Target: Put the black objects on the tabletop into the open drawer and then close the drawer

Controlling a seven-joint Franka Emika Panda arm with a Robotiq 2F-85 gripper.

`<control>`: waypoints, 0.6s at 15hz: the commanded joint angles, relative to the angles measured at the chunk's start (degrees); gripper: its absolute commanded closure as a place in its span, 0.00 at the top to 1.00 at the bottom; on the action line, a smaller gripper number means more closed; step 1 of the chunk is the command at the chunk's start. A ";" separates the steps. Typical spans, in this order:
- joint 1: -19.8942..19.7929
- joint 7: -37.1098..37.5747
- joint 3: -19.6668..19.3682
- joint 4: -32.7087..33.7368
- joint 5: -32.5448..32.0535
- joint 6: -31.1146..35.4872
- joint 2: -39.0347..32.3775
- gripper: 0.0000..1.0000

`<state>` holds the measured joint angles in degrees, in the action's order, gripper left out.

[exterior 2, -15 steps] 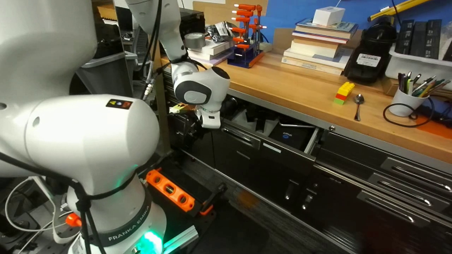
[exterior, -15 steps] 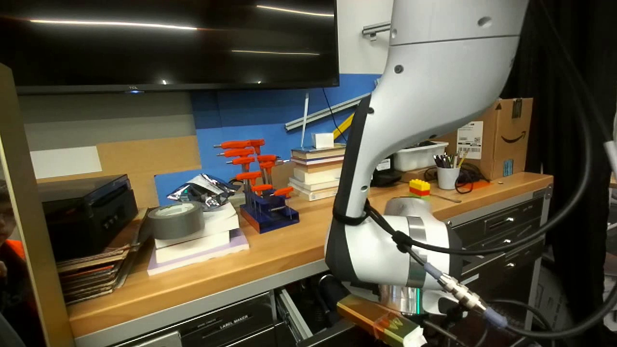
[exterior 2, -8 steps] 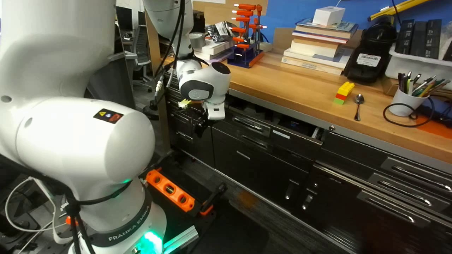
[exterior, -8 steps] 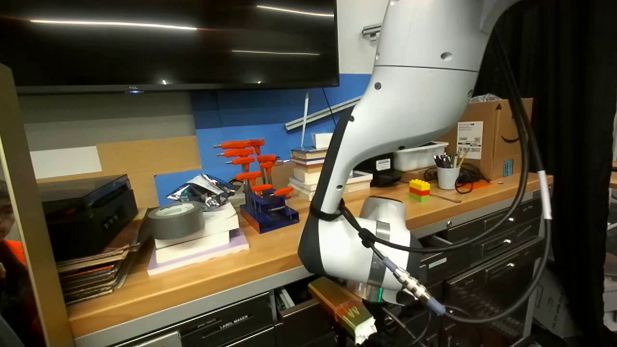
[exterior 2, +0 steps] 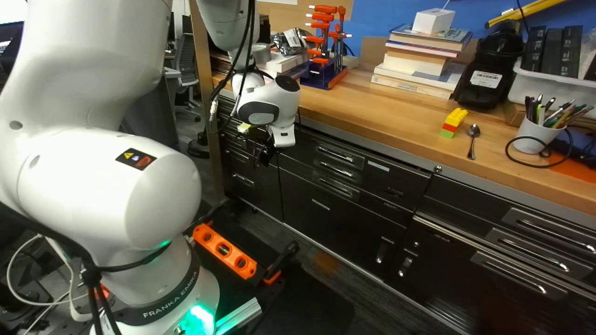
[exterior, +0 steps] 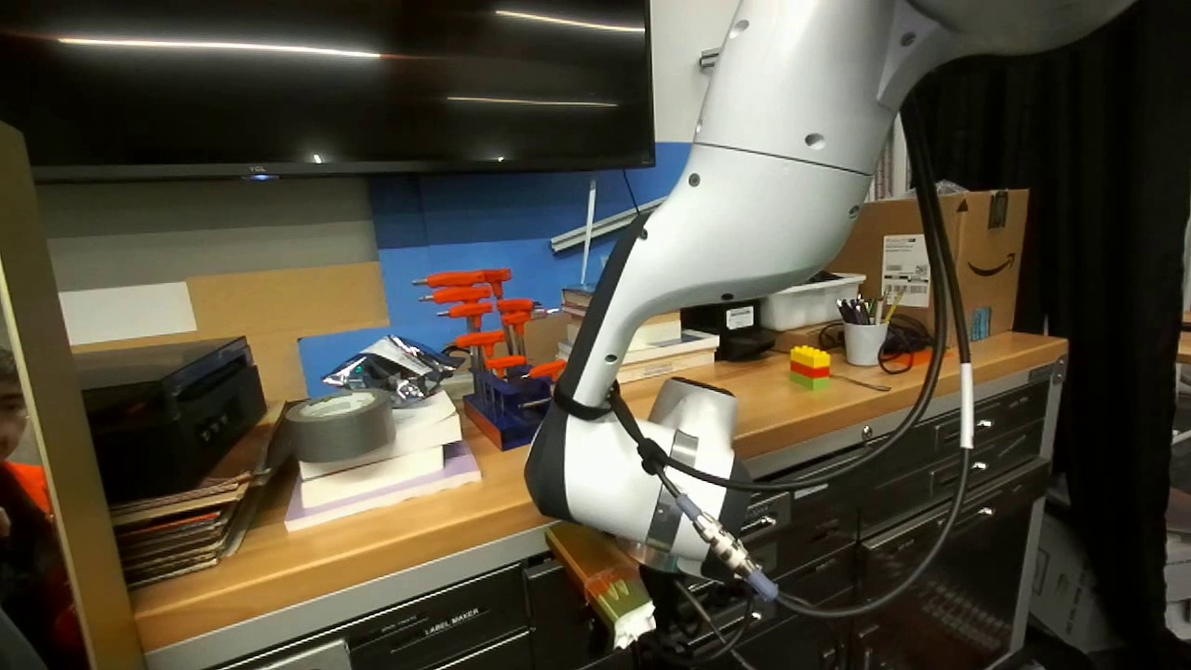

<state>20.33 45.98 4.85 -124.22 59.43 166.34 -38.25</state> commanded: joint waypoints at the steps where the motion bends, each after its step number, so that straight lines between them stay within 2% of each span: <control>1: -1.98 -1.09 2.73 3.16 1.42 3.23 -1.89 1.00; 4: -1.32 -0.37 2.24 3.26 -0.41 3.23 -2.09 1.00; 6: 1.36 2.81 -2.22 -0.06 -6.68 -0.63 0.13 1.00; 9: 4.90 9.17 -10.33 -8.42 -18.24 -4.47 6.14 1.00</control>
<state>21.61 49.16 1.44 -124.49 50.08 165.21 -39.07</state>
